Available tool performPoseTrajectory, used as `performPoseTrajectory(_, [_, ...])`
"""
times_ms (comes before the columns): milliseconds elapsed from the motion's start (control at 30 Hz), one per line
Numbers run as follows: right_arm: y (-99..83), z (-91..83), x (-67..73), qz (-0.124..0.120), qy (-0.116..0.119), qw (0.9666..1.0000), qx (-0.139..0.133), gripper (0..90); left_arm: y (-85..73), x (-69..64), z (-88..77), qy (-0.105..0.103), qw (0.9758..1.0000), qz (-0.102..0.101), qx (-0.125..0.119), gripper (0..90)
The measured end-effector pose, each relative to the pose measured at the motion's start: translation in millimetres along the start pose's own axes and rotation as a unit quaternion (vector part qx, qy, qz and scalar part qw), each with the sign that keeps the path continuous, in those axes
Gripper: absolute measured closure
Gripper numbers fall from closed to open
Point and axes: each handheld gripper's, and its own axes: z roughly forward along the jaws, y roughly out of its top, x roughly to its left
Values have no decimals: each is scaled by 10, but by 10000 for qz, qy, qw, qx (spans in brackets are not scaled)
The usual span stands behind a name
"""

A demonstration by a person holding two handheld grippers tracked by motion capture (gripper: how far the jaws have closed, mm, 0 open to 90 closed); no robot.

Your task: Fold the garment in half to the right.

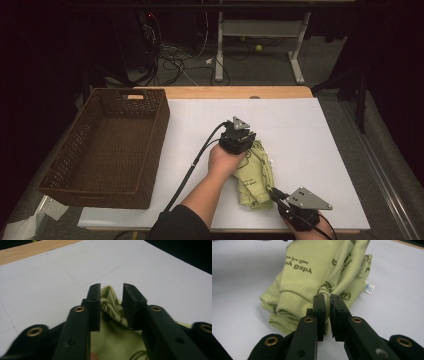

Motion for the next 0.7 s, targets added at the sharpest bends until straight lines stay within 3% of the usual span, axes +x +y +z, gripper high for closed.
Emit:
performPoseTrajectory(133, [-12,8,-2,19,-22,10000,27,844,21,20,-121,47,10000,1,-47,453])
performPoseTrajectory(267, [-14,13,2,7,-27,10000,35,844,-32,48,-266,-41,10000,22,-25,459])
performPoseTrajectory(467, [-8,30,-1,-27,-18,10000,41,844,-248,30,-427,-195,9996,186,66,717])
performPoseTrajectory(700, [-9,52,5,-31,-32,9999,92,844,-400,-82,-541,-429,9989,212,-22,781])
